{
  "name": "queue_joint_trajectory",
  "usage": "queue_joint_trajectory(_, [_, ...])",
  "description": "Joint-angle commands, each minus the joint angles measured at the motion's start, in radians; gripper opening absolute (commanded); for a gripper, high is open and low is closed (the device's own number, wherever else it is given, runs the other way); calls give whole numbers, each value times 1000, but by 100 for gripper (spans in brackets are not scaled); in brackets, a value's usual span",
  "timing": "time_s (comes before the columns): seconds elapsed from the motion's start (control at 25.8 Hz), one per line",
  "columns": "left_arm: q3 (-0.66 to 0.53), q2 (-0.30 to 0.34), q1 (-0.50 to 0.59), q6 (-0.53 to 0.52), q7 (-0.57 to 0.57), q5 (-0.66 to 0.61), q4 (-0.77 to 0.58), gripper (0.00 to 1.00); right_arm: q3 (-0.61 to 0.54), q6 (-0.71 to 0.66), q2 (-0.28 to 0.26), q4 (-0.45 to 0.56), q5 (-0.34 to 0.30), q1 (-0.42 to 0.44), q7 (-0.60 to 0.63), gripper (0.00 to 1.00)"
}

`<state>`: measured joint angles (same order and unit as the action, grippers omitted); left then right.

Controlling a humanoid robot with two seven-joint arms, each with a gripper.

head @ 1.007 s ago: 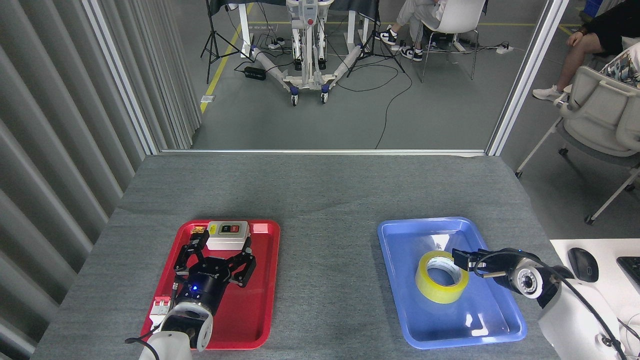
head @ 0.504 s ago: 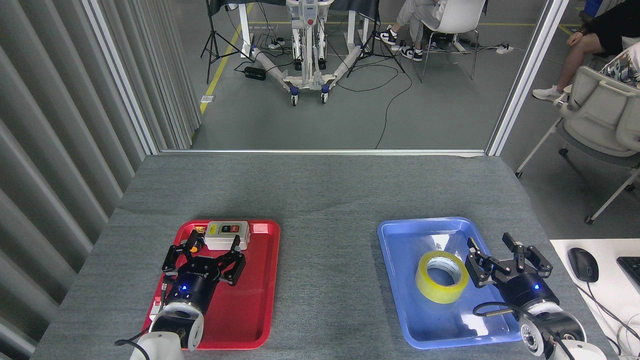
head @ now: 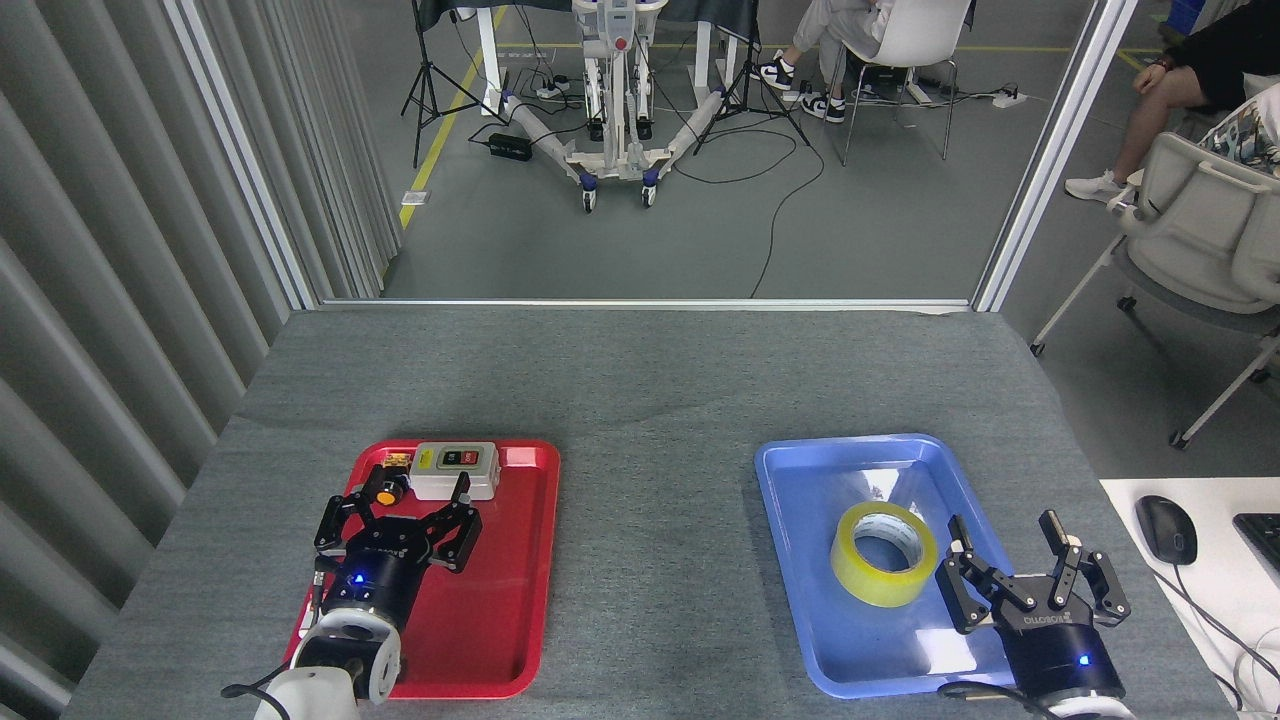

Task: Place and move tape with both arms

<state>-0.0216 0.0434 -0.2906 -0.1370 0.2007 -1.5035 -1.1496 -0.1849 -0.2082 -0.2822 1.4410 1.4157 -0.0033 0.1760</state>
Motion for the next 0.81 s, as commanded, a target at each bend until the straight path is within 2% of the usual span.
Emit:
queue_joint_trajectory(0.0, [-1,0,-1,2,0,6,1,100,-19,36,54,7,-6,3,-72,99])
queue_joint_trajectory(0.12, [-1,0,1,5,0,9,2,100,-24,62,97,10,-6,0,-84,99])
queue_joint_trajectory(0.23, [0,0,1,5,-1,20,-4,100,-24,66,97,10,-24,3,-84,99])
queue_joint_trajectory(0.35, [-1,0,-1,2,-1,22,2,100,-22,56,86,10,-118,3,-89,100])
queue_joint_trajectory(0.62, [0,-2,1,-6,-3,22,2,100,-7,52,77,4,-100,8,-87,100])
queue_joint_trajectory(0.77, [0,4,-2,-7,-1,22,4,100,-5,62,67,-14,-118,-9,-78,100])
